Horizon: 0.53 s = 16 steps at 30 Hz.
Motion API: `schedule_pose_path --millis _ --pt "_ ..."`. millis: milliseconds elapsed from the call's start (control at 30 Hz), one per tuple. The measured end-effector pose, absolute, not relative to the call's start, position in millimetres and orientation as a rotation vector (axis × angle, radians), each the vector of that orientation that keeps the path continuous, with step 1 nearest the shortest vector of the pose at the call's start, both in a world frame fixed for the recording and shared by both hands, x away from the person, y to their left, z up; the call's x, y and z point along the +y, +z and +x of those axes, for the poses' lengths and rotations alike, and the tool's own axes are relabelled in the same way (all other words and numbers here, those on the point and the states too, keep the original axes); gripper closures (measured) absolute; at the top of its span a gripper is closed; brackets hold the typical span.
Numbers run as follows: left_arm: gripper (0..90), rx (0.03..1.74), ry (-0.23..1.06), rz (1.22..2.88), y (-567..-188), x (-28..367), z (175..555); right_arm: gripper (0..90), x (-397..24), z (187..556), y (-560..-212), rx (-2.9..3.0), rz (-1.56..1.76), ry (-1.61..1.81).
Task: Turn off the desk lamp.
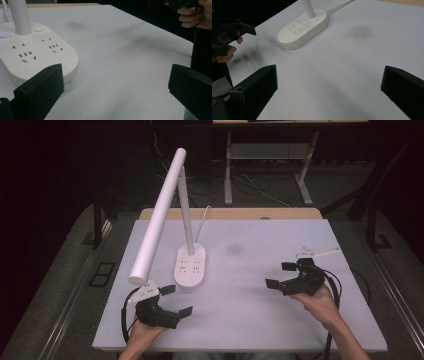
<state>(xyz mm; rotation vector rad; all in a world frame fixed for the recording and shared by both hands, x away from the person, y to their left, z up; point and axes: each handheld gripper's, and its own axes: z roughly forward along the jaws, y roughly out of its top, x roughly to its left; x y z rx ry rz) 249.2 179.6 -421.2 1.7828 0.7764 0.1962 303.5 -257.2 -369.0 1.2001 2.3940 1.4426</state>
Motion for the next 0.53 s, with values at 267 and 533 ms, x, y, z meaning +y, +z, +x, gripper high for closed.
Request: schedule_pose_path --millis 267,533 --pt "0.0 0.776 0.199 1.788 -421 180 249 0.7 -277 272 -379 2.338 1.236 1.459" --pt "0.0 0.775 0.197 1.789 -421 179 250 0.7 -288 246 -394 2.301 1.279 1.429"
